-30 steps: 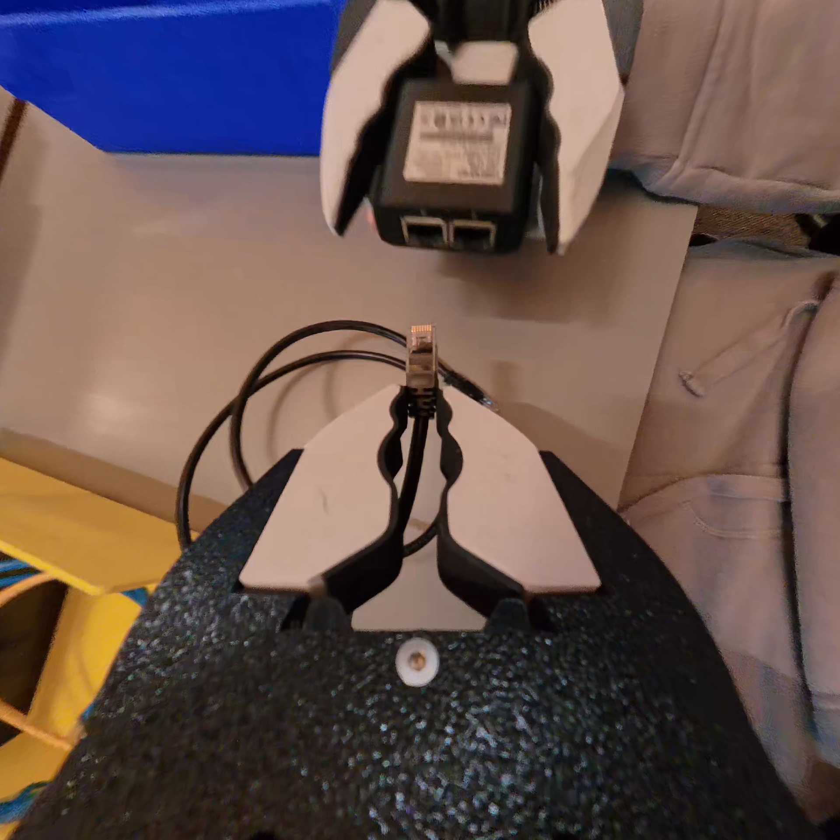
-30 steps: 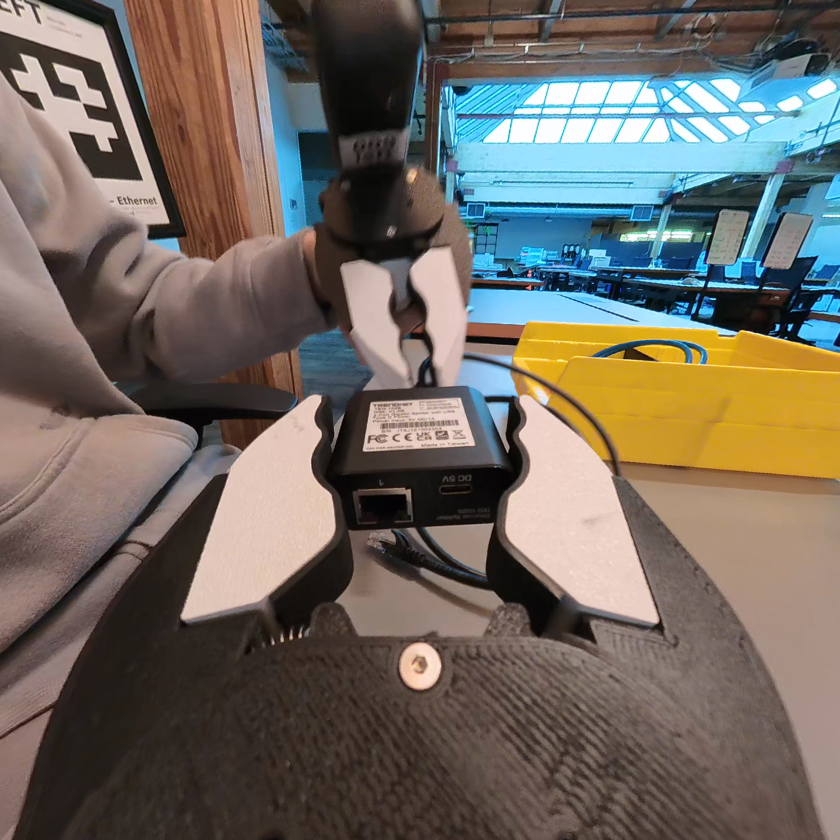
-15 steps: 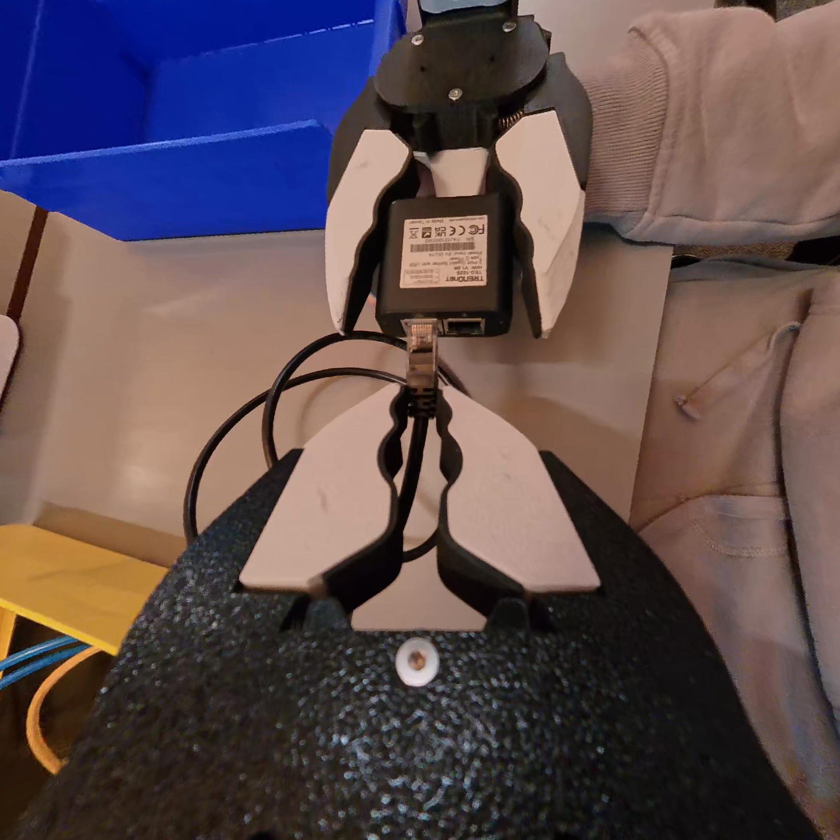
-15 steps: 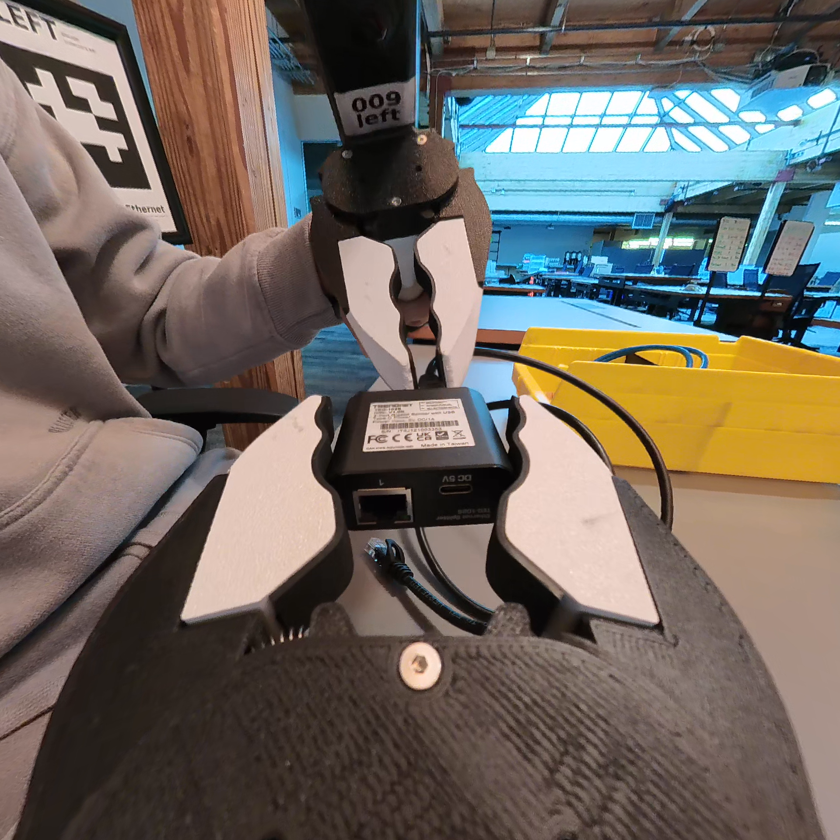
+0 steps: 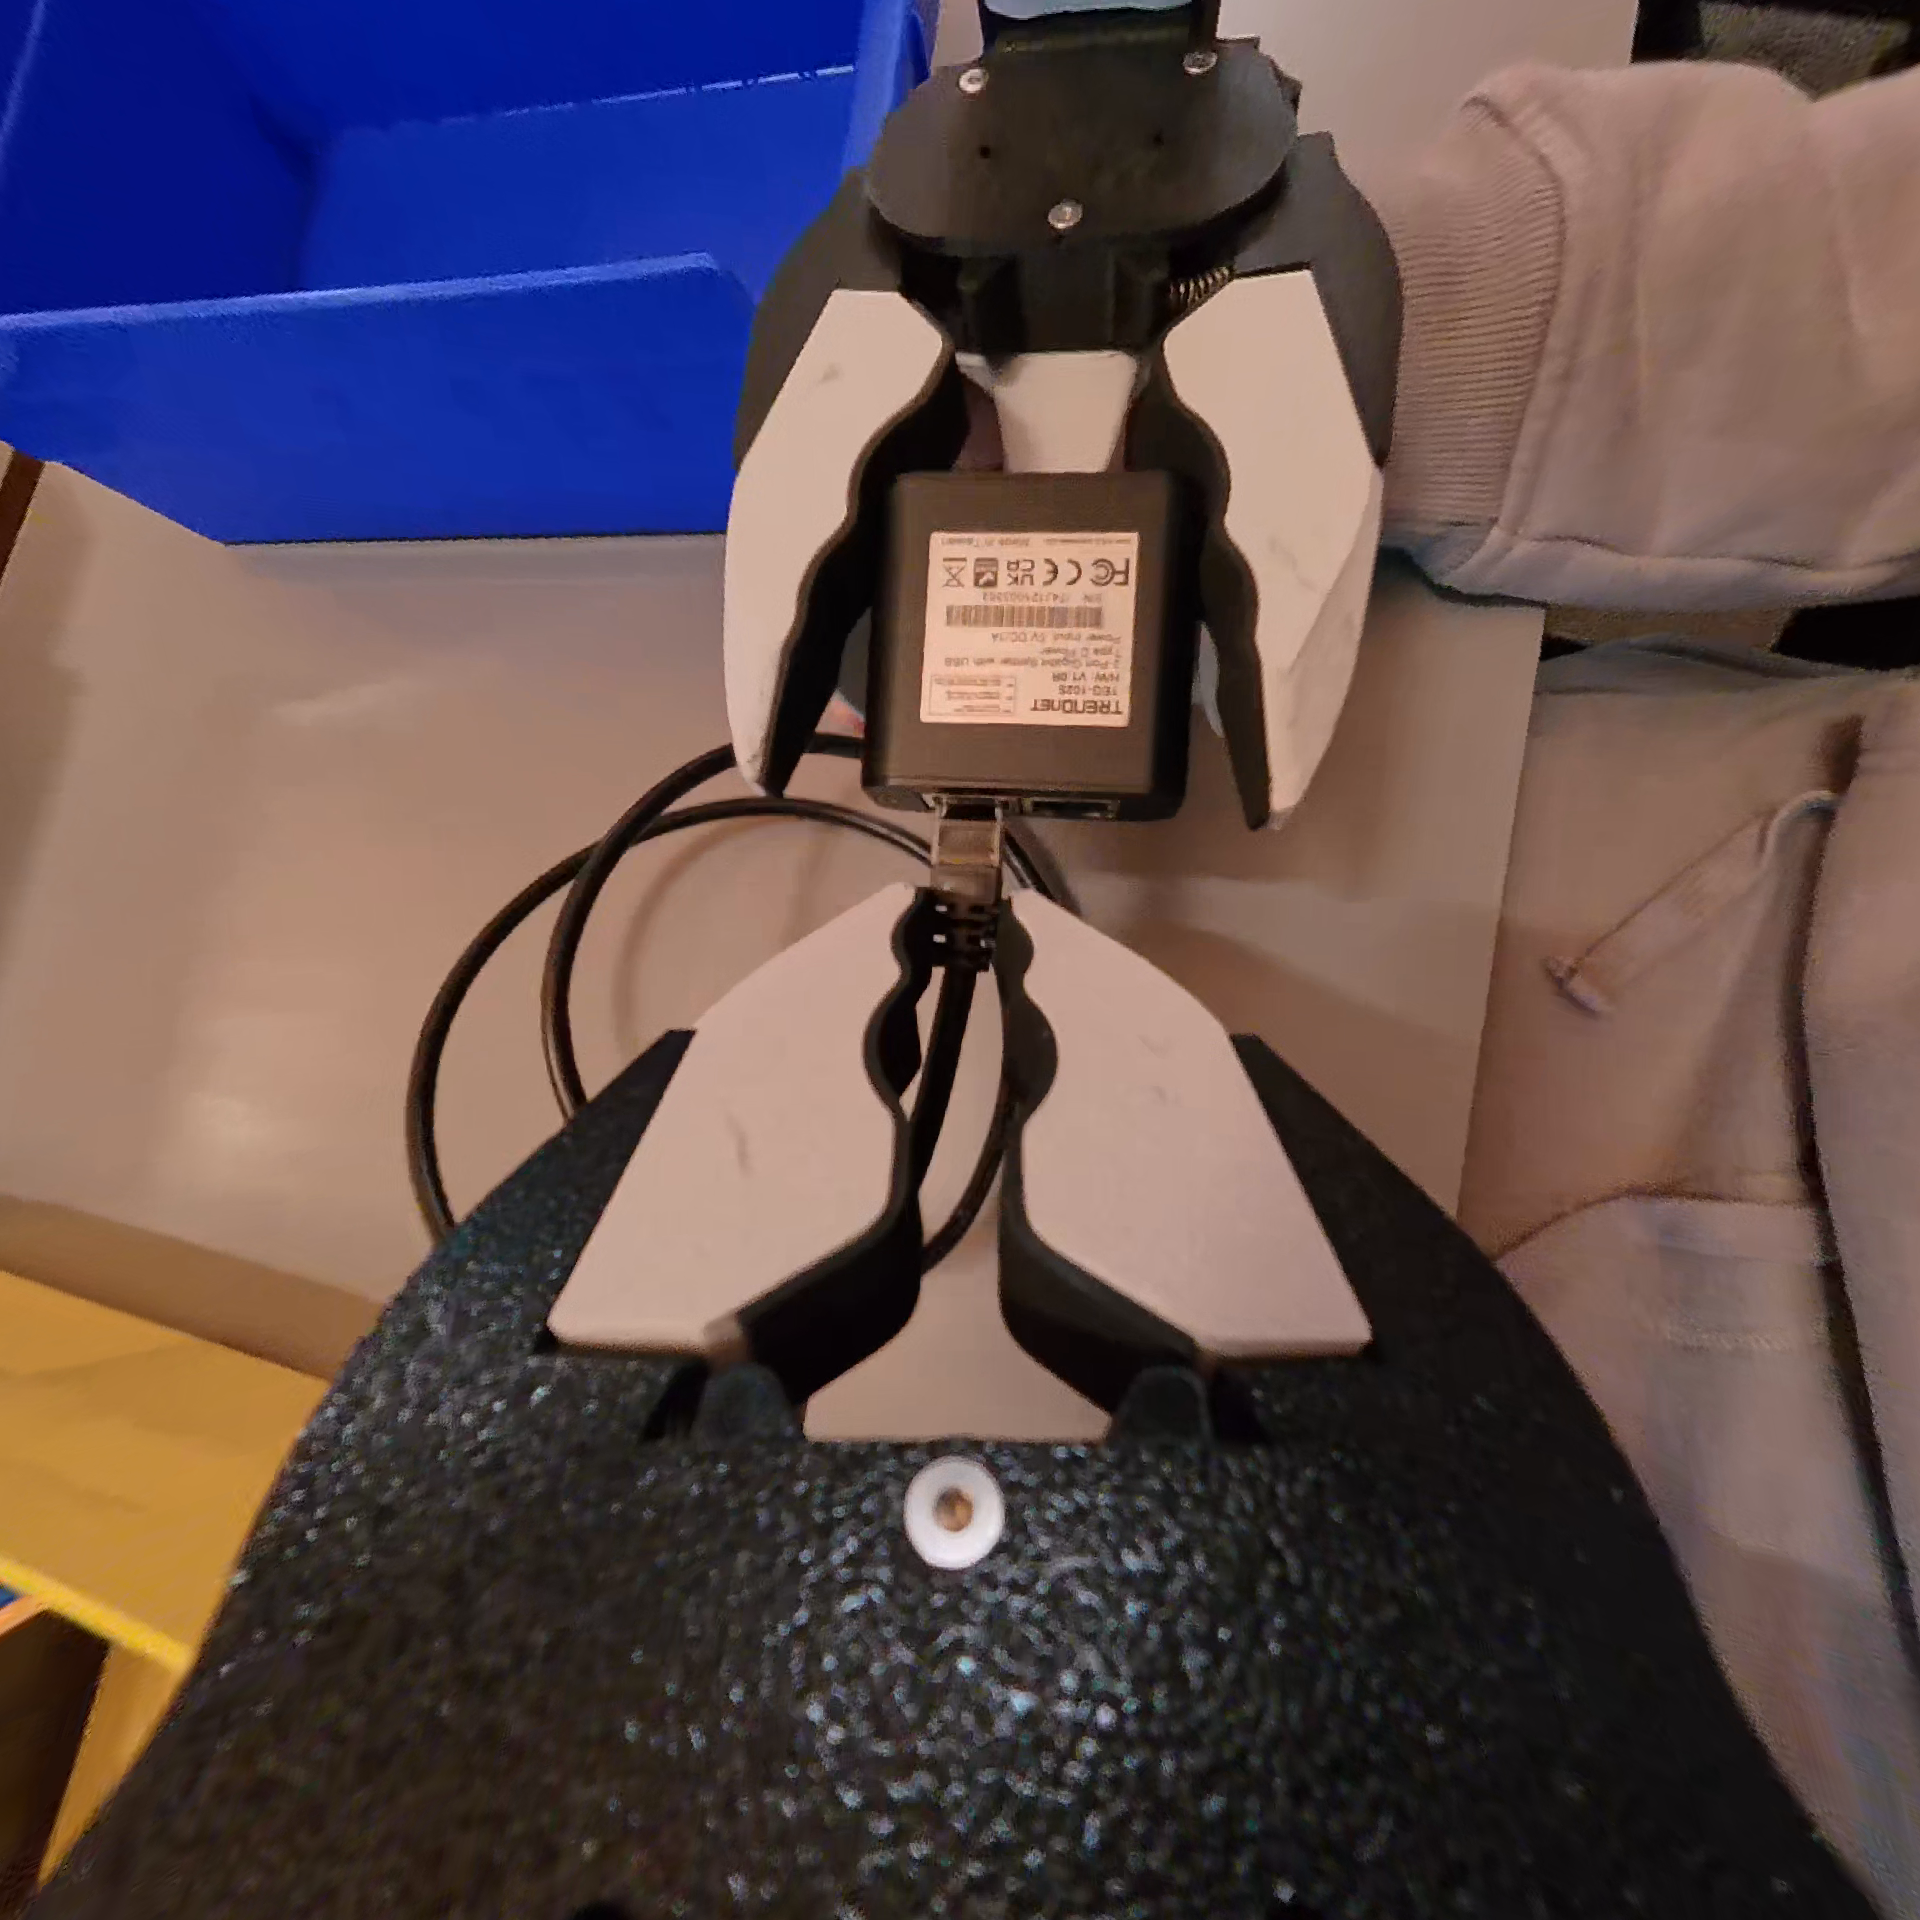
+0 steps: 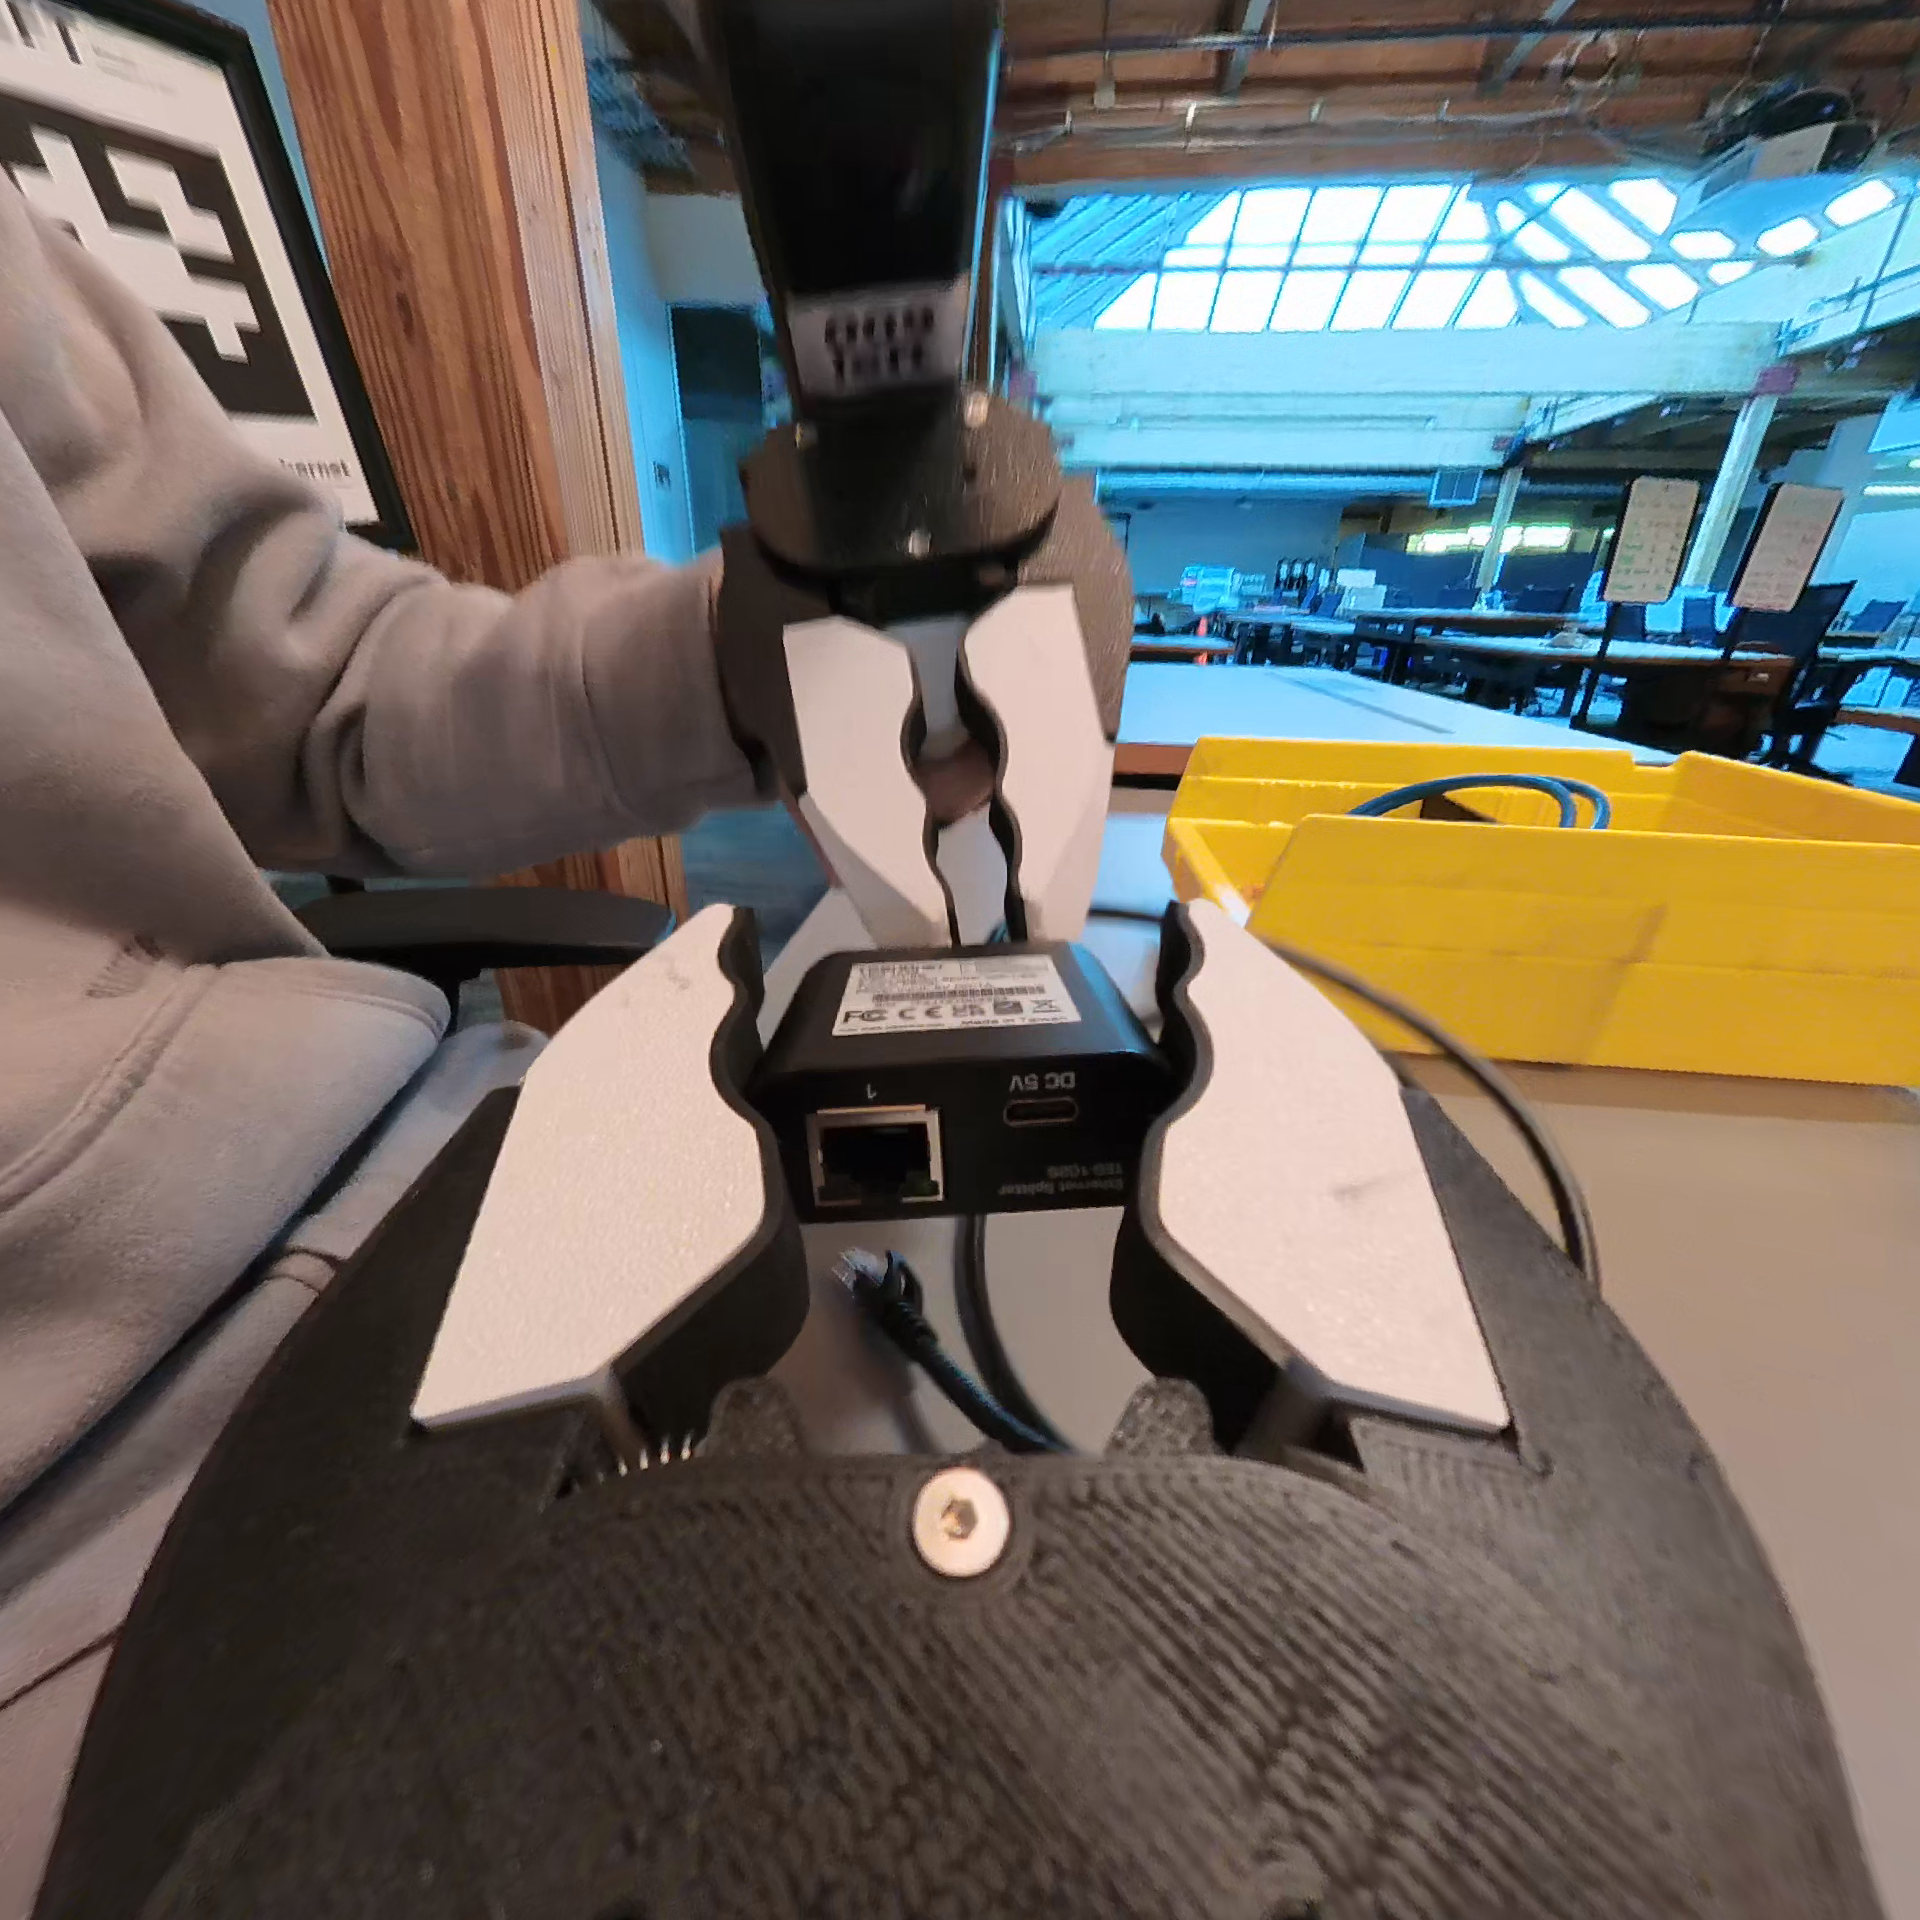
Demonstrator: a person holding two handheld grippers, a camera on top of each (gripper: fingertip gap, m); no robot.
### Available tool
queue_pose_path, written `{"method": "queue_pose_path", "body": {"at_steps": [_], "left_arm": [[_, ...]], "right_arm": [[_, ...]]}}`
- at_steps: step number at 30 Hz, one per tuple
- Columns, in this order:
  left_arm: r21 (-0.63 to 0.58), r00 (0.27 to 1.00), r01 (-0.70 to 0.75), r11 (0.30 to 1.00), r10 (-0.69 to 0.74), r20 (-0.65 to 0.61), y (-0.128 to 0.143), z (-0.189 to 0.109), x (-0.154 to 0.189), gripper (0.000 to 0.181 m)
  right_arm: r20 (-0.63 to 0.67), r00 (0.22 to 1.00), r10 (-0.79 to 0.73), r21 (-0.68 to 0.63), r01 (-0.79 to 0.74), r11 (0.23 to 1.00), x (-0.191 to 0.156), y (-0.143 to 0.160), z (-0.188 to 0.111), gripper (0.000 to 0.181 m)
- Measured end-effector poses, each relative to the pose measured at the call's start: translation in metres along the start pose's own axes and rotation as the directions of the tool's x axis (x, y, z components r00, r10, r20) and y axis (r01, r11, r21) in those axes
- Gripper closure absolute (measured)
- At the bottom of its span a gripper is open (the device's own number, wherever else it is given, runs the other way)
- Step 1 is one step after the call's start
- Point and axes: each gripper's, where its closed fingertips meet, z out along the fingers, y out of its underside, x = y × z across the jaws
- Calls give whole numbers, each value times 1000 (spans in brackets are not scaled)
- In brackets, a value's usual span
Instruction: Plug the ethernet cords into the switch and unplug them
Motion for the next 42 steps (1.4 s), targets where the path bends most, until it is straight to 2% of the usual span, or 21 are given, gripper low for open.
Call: {"method": "queue_pose_path", "body": {"at_steps": [3,8,11,13,15,17,20,21,22,23,25,26,27,28,31,33,35,36,37,40,42], "left_arm": [[103,999,11,995,-15,40,-8,0,-3,170],[111,998,3,994,-10,68,-6,-3,-5,164],[171,991,82,982,-98,87,-7,-13,-12,144],[221,962,193,956,-229,150,-4,-26,-24,138],[327,867,417,848,-479,135,3,-39,-31,144],[416,727,650,636,-681,-94,4,-38,-18,141],[413,475,864,289,-742,-473,-1,-24,1,141],[365,395,905,219,-751,-529,3,-17,6,145],[351,340,921,170,-792,-508,11,-9,5,140],[427,343,890,160,-852,-396,25,-6,-4,134],[630,415,728,272,-906,-88,48,-22,-23,131],[667,427,684,295,-904,-38,49,-28,-24,132],[639,447,716,280,-888,-112,41,-23,-16,135],[554,446,795,248,-857,-256,28,-11,-2,133],[331,327,935,128,-674,-663,-9,6,29,133],[286,272,956,62,-549,-790,-22,3,30,135],[261,231,965,1,-467,-853,-29,-2,23,141],[247,214,969,-14,-449,-867,-32,-2,21,138],[223,191,975,-17,-456,-869,-32,0,19,135],[214,179,977,-6,-526,-832,-27,4,15,157],[190,174,981,38,-609,-774,-21,8,15,158]], "right_arm": [[-14,1000,3,54,-2,999,2,-6,-6,106],[-19,1000,-2,31,2,1000,3,-4,-3,106],[-32,999,27,120,-23,993,7,-14,-13,106],[-44,998,37,164,-29,986,10,-18,-18,107],[-64,998,23,170,-12,985,12,-19,-19,106],[-58,998,6,154,3,988,10,-18,-16,107],[-54,998,-23,116,29,993,8,-13,-8,107],[-78,996,-32,114,41,993,11,-12,-5,107],[-97,995,-37,122,49,991,13,-13,-4,107],[-99,994,-37,127,50,991,13,-14,-5,107],[-116,992,-37,150,55,987,15,-16,-8,107],[-106,994,-39,160,56,985,13,-17,-9,107],[-87,996,-37,165,51,985,11,-18,-8,107],[-79,996,-36,165,49,985,10,-17,-7,107],[-33,998,-48,141,52,989,2,-14,3,107],[-10,998,-59,125,59,990,-4,-11,9,107],[-8,997,-81,66,81,995,-7,-5,14,107],[-6,994,-105,25,105,994,-8,0,16,107],[0,993,-118,-11,118,993,-10,4,18,107],[-13,987,-161,-128,158,979,-6,17,18,108],[-20,979,-204,-239,193,952,-3,31,19,107]]}}
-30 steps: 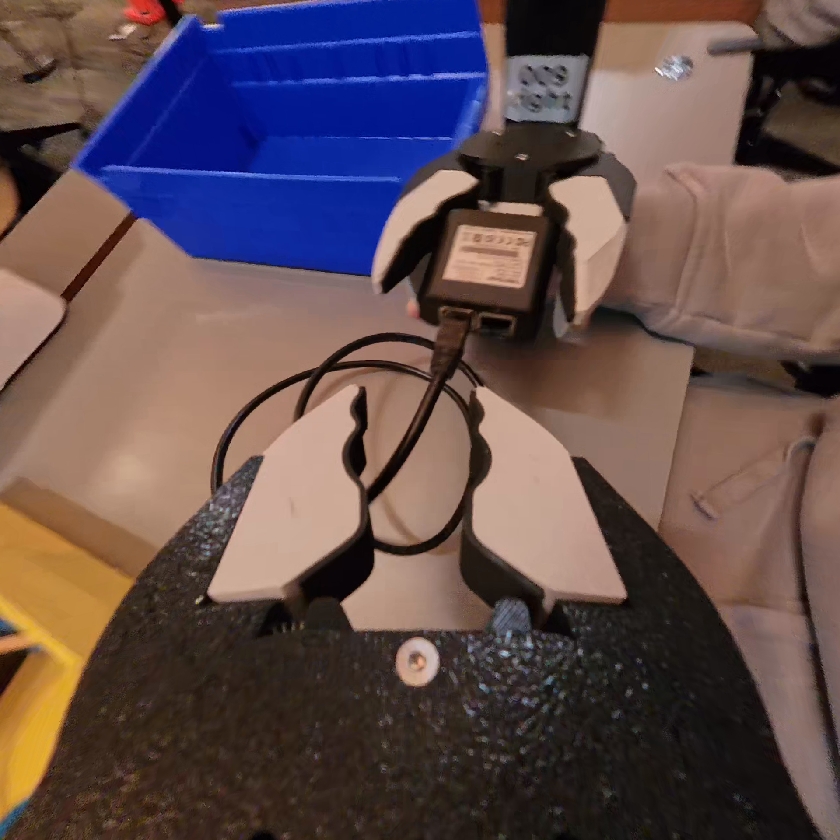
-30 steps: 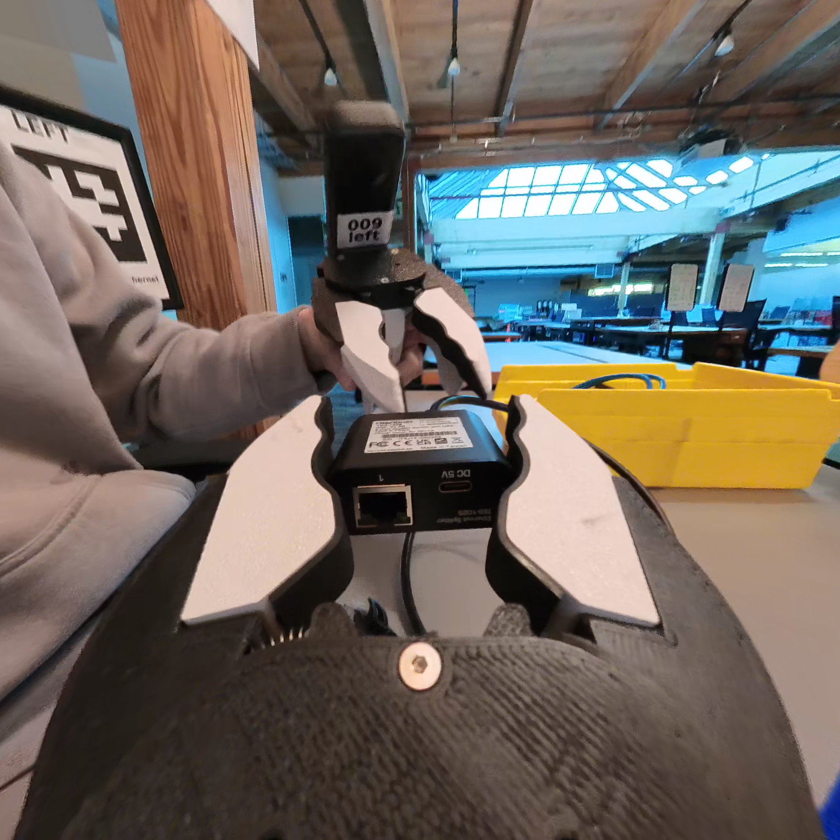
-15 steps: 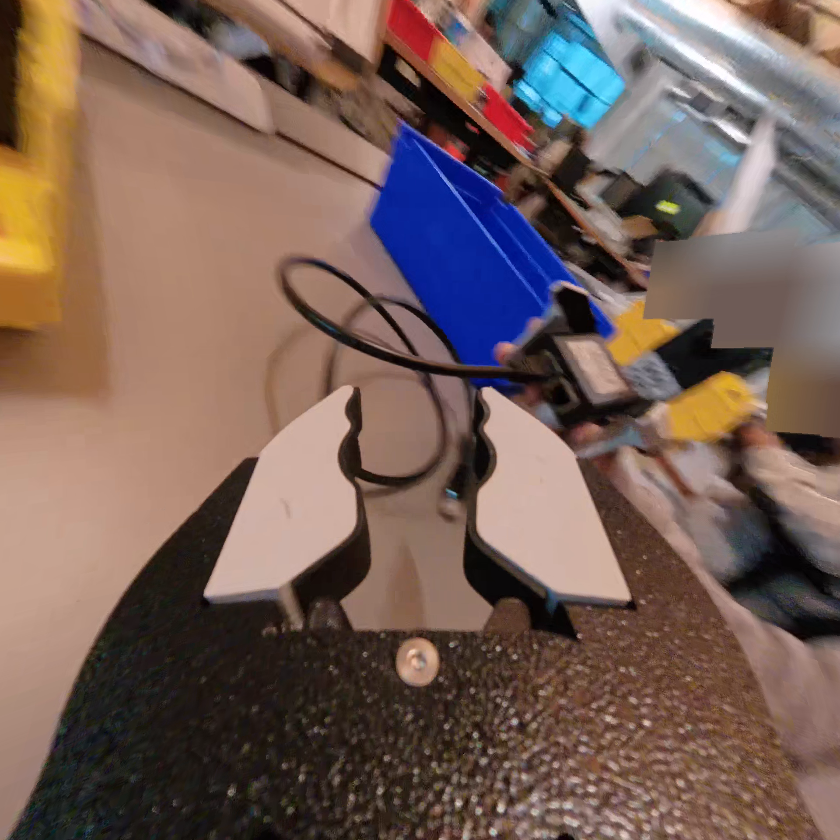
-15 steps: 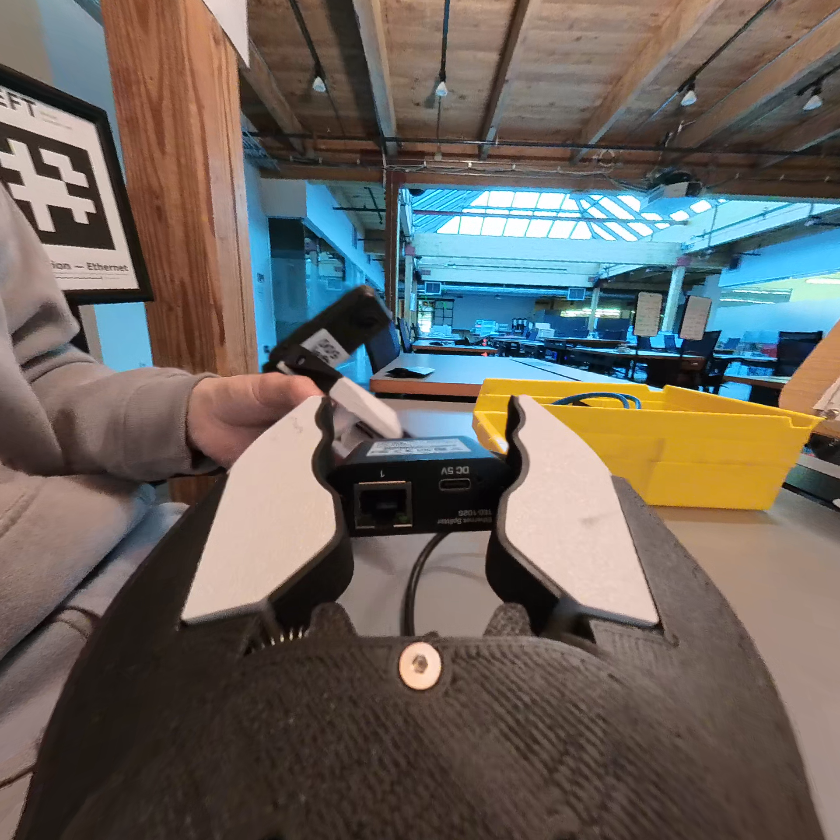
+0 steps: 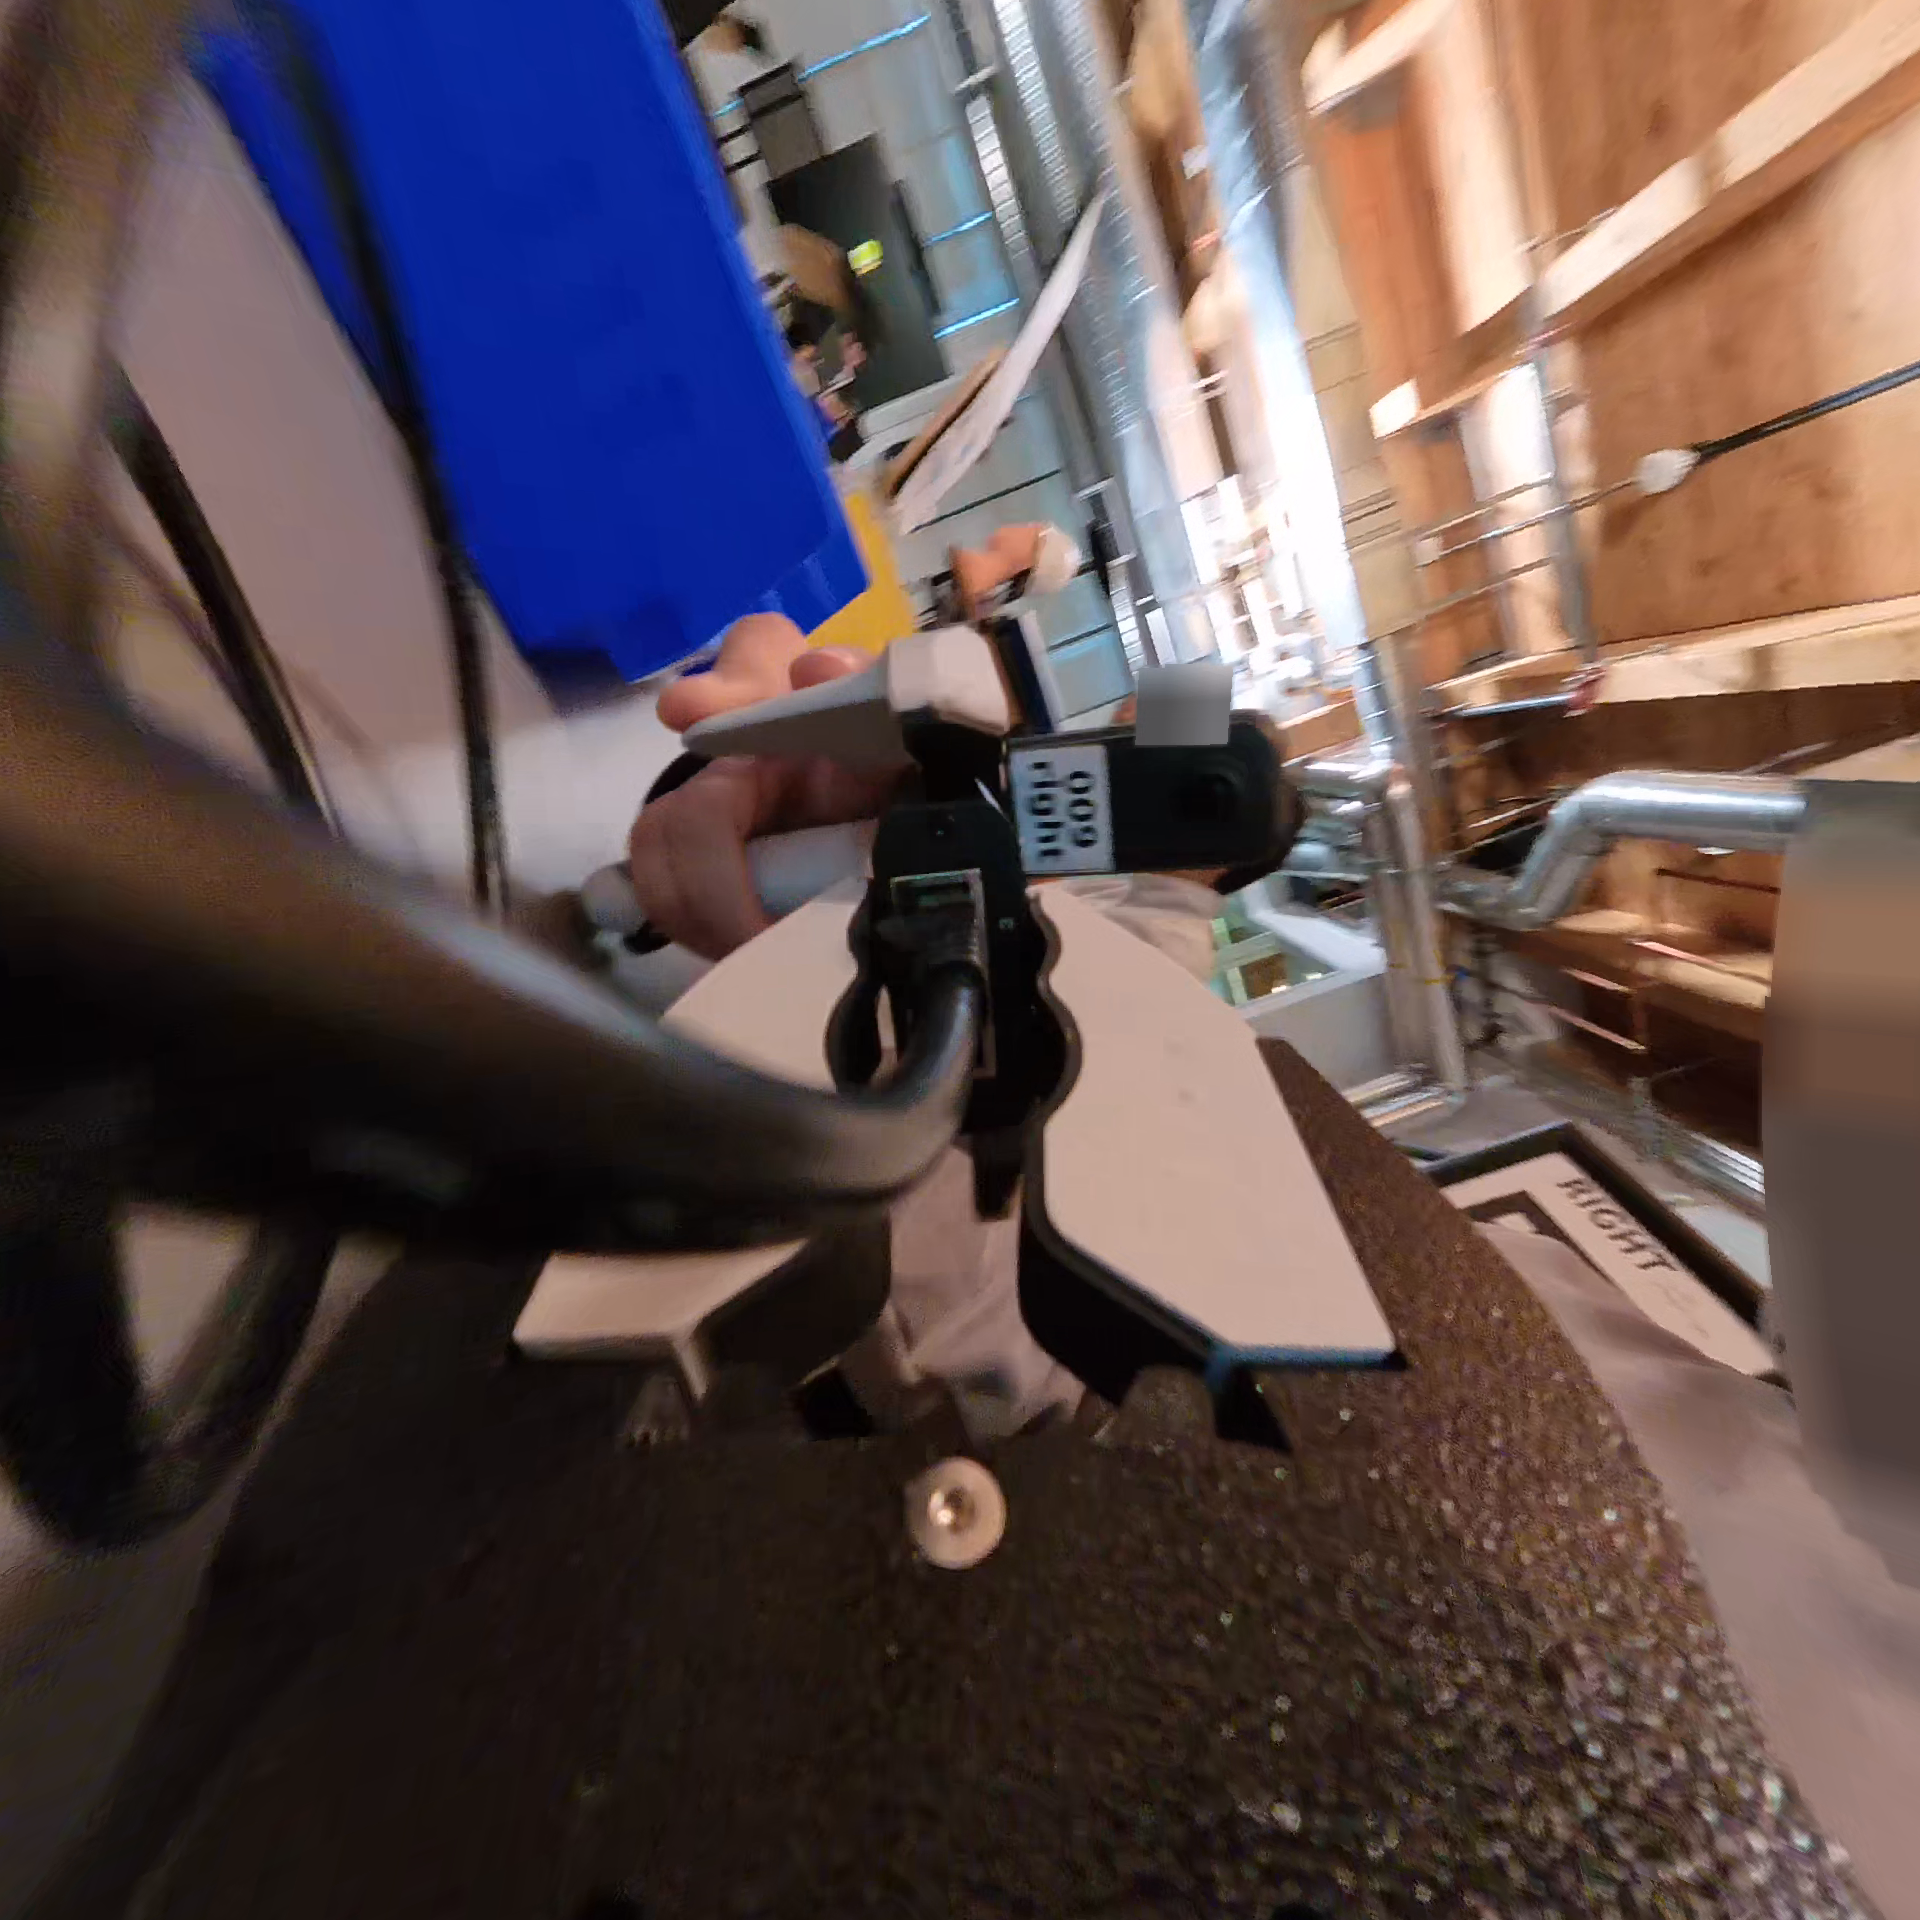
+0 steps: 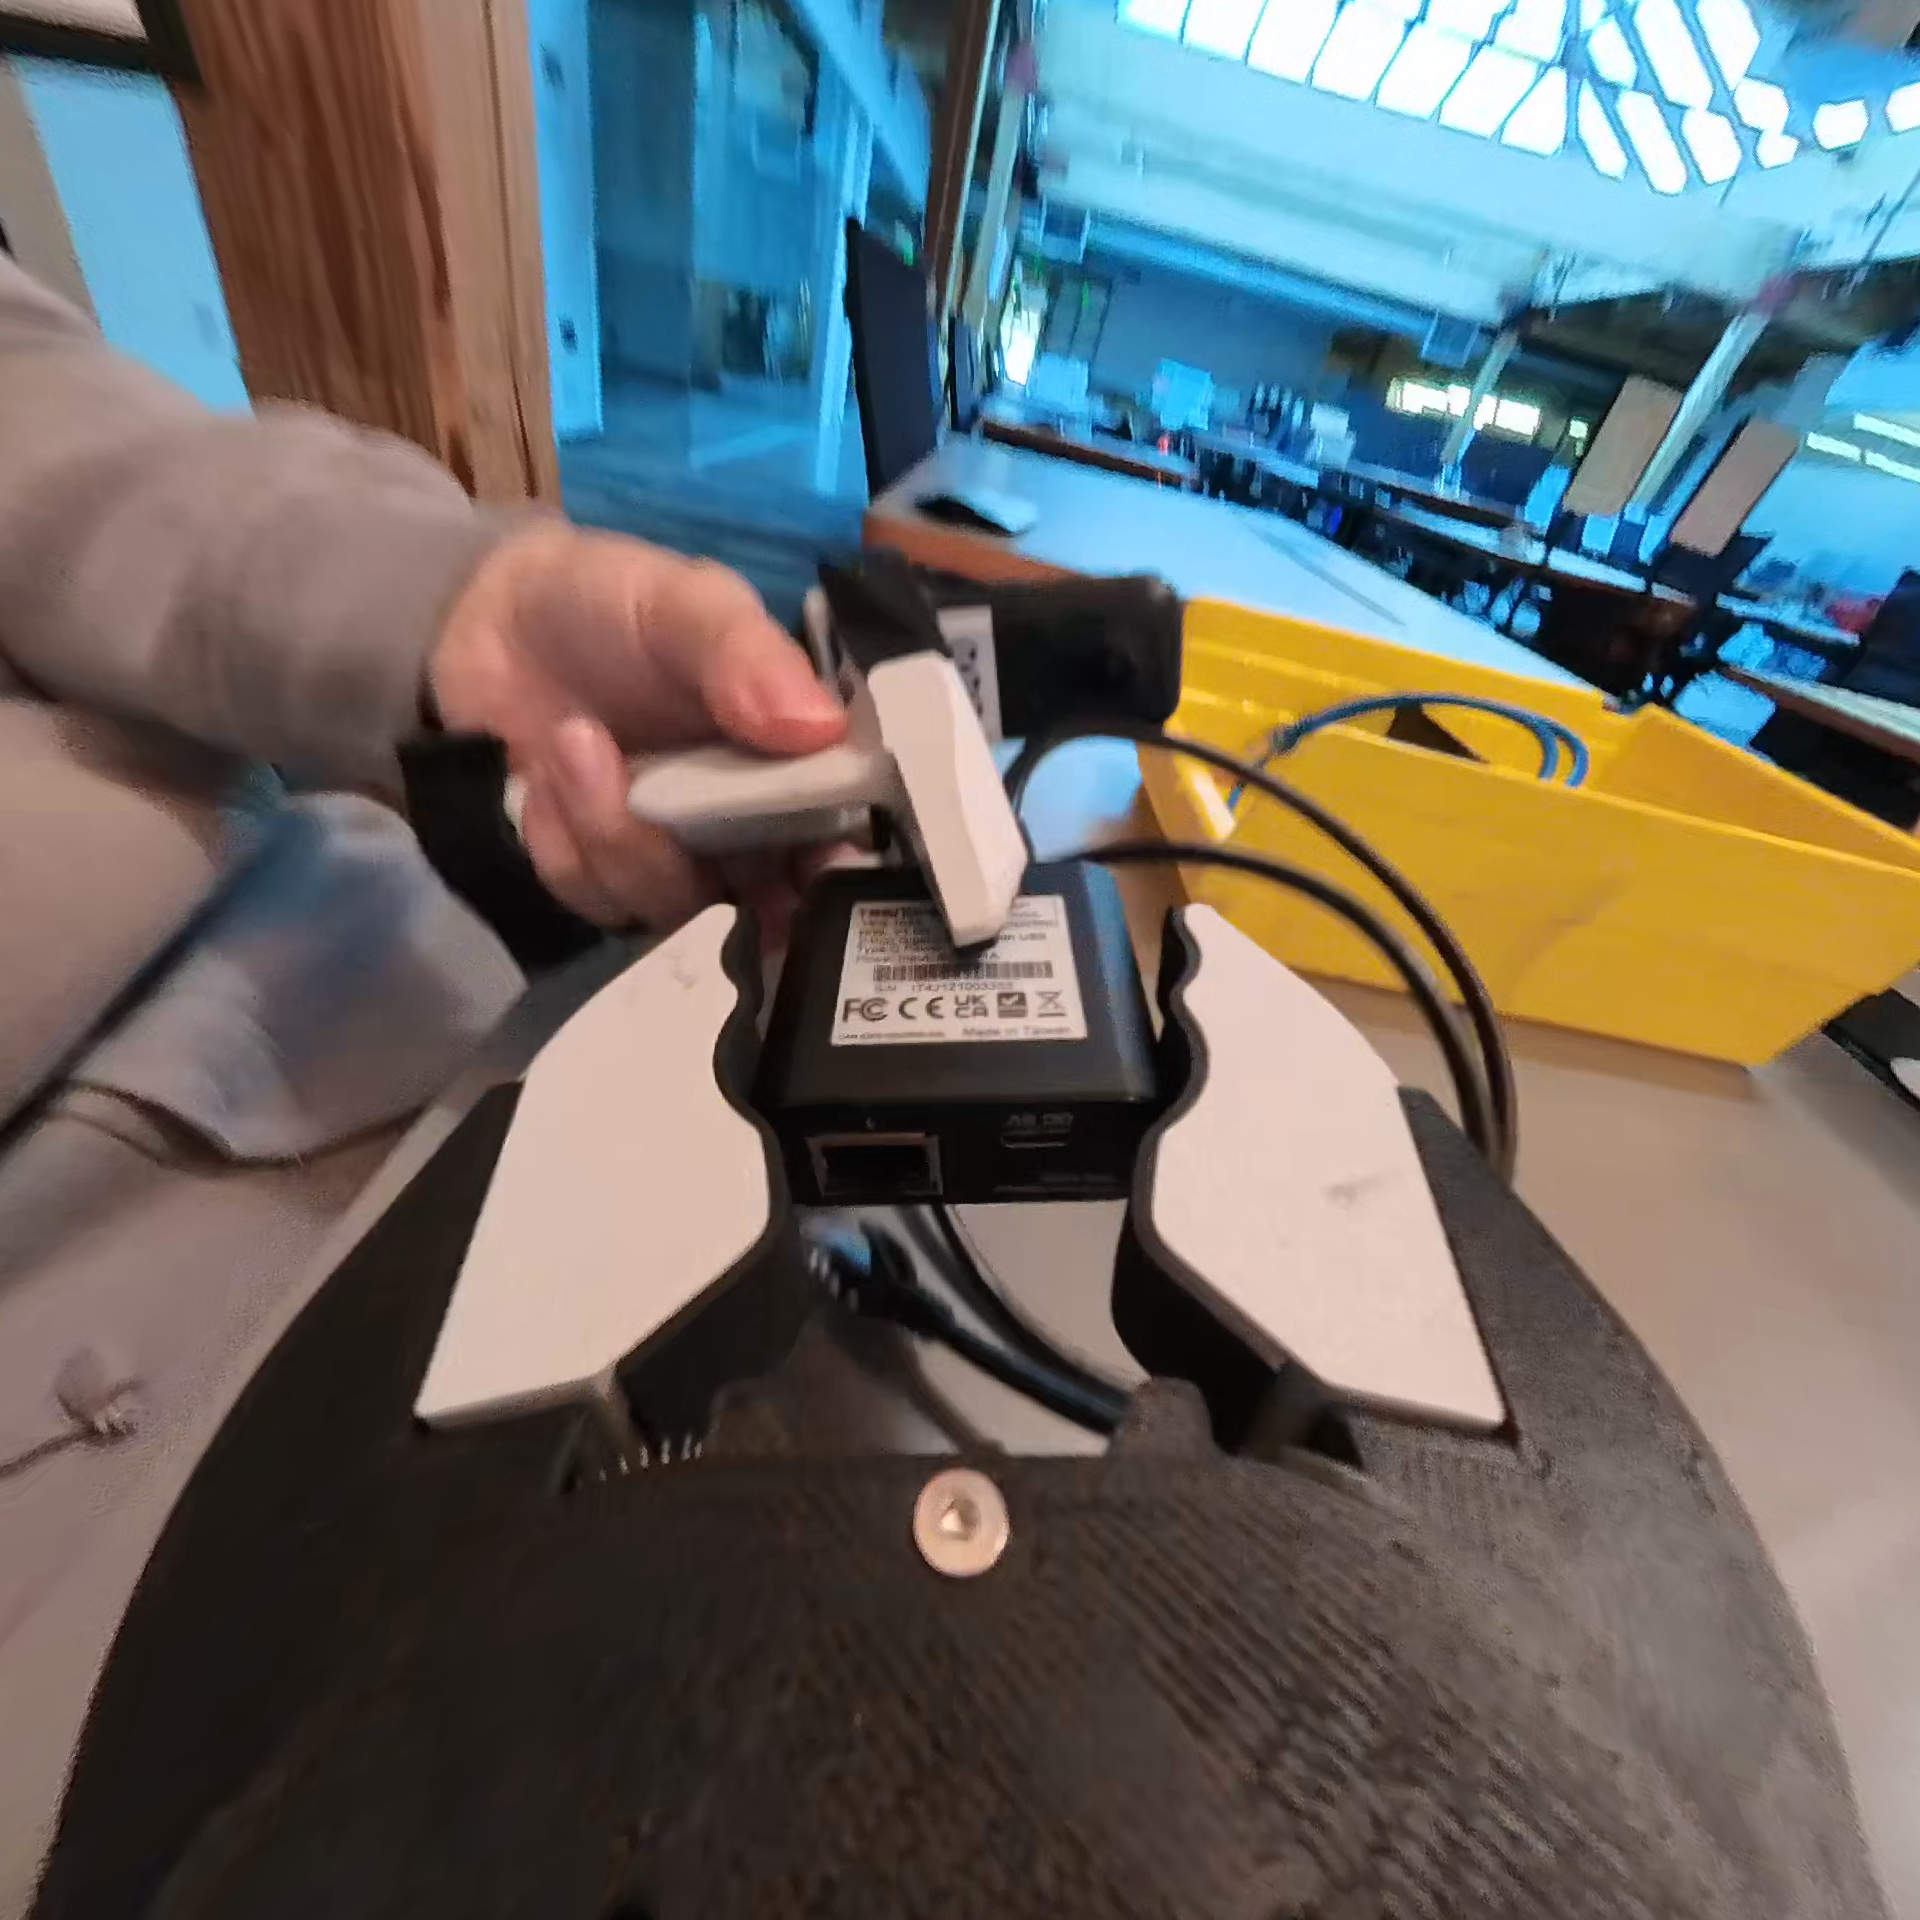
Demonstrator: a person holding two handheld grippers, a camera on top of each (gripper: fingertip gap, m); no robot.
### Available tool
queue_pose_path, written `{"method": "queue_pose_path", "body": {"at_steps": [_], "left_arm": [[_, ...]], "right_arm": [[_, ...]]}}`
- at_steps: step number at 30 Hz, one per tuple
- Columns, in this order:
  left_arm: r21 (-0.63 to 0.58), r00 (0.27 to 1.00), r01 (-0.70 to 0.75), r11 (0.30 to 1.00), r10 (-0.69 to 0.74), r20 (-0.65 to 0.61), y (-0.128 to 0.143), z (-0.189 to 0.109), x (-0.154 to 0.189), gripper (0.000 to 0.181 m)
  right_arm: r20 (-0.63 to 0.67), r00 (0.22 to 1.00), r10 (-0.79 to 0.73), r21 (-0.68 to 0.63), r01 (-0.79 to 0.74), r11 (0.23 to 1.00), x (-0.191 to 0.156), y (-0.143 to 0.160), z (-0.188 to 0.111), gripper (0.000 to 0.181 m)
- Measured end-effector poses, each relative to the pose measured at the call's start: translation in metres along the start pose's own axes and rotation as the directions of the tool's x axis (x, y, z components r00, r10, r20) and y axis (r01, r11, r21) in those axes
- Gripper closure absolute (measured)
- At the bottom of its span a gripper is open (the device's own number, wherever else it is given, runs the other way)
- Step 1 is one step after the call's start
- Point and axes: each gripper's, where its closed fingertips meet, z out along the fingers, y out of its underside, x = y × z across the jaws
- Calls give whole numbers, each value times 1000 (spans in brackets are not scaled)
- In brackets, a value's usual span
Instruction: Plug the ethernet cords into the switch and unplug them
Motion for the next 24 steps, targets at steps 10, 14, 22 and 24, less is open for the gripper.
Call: {"method": "queue_pose_path", "body": {"at_steps": [10,14,22,24], "left_arm": [[-75,998,-1,997,6,57,-4,0,16,158],[-76,995,-26,997,33,95,-8,3,13,158],[-74,995,-5,997,12,98,-12,3,13,158],[-74,994,-9,997,18,111,-15,1,11,158]], "right_arm": [[-48,999,-24,-36,22,999,5,-5,3,103],[-64,998,16,19,-15,1000,10,-13,-1,106],[-84,995,54,71,-48,996,13,-15,1,106],[-105,991,77,56,-72,996,17,-12,5,106]]}}
